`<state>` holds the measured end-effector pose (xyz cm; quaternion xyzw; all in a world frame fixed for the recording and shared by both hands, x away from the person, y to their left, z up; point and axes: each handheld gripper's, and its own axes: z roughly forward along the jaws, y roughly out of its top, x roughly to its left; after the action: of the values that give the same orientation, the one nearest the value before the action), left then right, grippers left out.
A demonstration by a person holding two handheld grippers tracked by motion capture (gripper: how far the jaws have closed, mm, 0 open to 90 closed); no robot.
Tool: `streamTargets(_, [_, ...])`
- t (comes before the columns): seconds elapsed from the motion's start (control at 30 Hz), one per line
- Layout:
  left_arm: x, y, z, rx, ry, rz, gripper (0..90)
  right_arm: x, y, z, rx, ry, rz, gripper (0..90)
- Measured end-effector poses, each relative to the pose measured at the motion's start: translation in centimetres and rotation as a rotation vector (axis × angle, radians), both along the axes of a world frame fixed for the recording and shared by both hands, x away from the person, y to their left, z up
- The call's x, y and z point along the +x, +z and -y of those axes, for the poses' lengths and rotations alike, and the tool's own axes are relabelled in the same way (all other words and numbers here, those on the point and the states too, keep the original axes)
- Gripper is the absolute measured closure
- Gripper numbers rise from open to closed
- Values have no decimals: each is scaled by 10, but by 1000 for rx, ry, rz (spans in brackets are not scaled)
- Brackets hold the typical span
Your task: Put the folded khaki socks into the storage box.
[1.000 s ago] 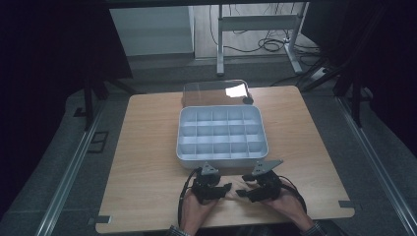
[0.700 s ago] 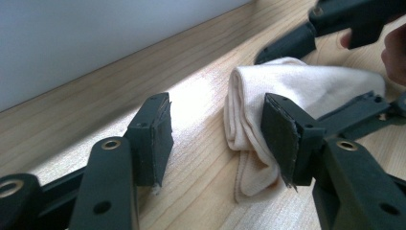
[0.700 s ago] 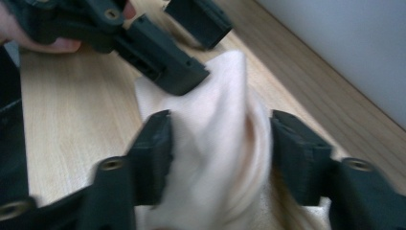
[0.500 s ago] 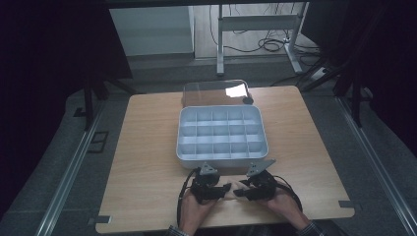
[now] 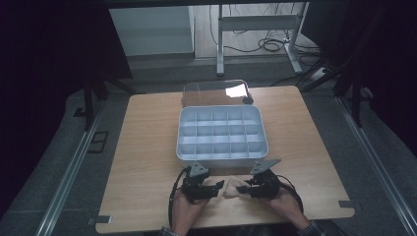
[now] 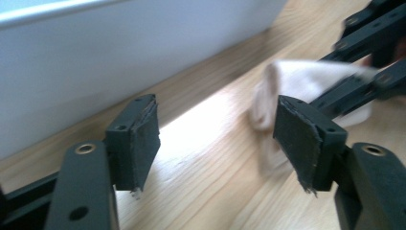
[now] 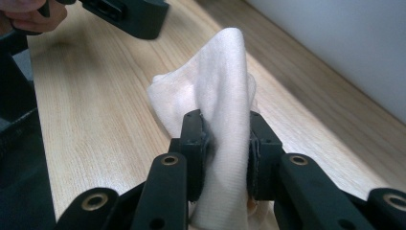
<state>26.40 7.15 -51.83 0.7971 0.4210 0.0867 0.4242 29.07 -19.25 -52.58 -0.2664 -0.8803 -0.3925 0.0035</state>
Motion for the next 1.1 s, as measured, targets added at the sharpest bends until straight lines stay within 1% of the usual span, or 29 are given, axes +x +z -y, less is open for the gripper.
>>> streamTargets(0.07, [-1, -2, -5, 7, 9, 2, 301, 0, 3, 4, 7, -9, 10, 725])
streamTargets(0.13, [-3, -7, -9, 27, 17, -7, 283, 1, 8, 7, 20, -18, 24, 725])
streamTargets(0.2, [-6, -13, -10, 55, 28, -18, 266, 1, 13, 10, 33, -24, 33, 725])
streamTargets(0.33, [-10, -21, -12, 113, 39, -25, 247, 2, 25, 17, 54, -40, 58, 724])
streamTargets(0.4, [-12, -22, -13, 129, 44, -10, 230, 3, 30, 20, 65, -46, 71, 725])
streamTargets(0.47, [-14, -22, -13, 141, 49, -5, 225, 4, 35, 23, 73, -54, 79, 724])
streamTargets(0.57, [-16, -24, -11, 181, 46, 19, 197, 6, 44, 27, 84, -64, 89, 724])
streamTargets(0.6, [-17, -24, -9, 205, 46, 27, 187, 6, 45, 28, 89, -66, 93, 724])
streamTargets(0.63, [-18, -24, -8, 213, 48, 31, 181, 7, 49, 29, 92, -72, 98, 724])
streamTargets(0.8, [-18, -25, -8, 219, 54, 26, 144, 11, 63, 34, 109, -90, 122, 724])
streamTargets(1.03, [-17, -25, -8, 219, 57, 24, 136, 18, 83, 40, 128, -136, 168, 723])
streamTargets(1.1, [-17, -25, -8, 221, 56, 23, 136, 21, 86, 42, 128, -154, 181, 723])
